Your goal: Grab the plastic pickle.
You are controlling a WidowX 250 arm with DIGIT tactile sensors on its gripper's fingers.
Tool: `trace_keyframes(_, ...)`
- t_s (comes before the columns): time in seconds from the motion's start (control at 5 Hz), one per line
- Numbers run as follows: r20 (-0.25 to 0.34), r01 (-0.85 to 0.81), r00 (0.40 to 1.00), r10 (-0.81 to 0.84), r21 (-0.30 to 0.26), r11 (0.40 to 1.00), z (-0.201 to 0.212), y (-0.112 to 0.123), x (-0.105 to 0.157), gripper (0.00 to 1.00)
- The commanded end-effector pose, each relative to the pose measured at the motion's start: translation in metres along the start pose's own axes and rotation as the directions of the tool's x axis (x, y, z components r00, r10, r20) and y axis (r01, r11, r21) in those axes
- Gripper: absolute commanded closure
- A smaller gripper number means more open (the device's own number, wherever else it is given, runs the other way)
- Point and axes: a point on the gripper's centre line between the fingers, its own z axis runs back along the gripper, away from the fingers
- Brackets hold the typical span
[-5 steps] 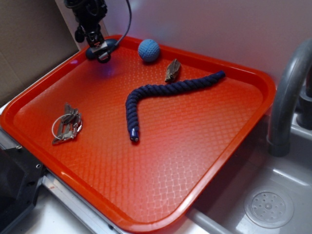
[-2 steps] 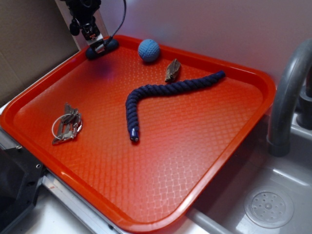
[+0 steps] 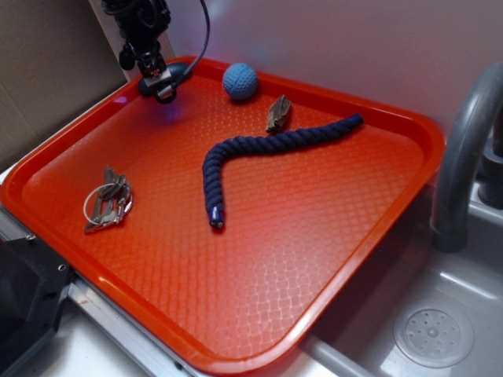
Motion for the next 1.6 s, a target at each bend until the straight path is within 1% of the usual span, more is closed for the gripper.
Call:
trace_keyframes(0.0,-0.035,0.012,0.999,-0.011,0.024,1.000,-0.013,0.000,0.008,0.00)
trace_keyframes(0.6,-0.061,0.040,0.997,-0.039,0.017,0.999,-0.023,-0.008,0.010,0.00)
trace_keyframes(0.8,-0.084,0.061,0.995,-0.060,0.009,0.998,-0.031,-0.012,0.011,0.00)
trace_keyframes(1.0,-0.075,0.077,0.994,-0.077,-0.003,0.997,-0.028,-0.018,0.009,0.00)
trace_keyframes(1.2,-0.092,0.129,0.987,-0.130,-0.020,0.991,-0.031,-0.028,0.013,0.00)
trace_keyframes(1.4,-0.104,0.215,0.968,-0.228,-0.115,0.970,-0.036,-0.040,0.017,0.09)
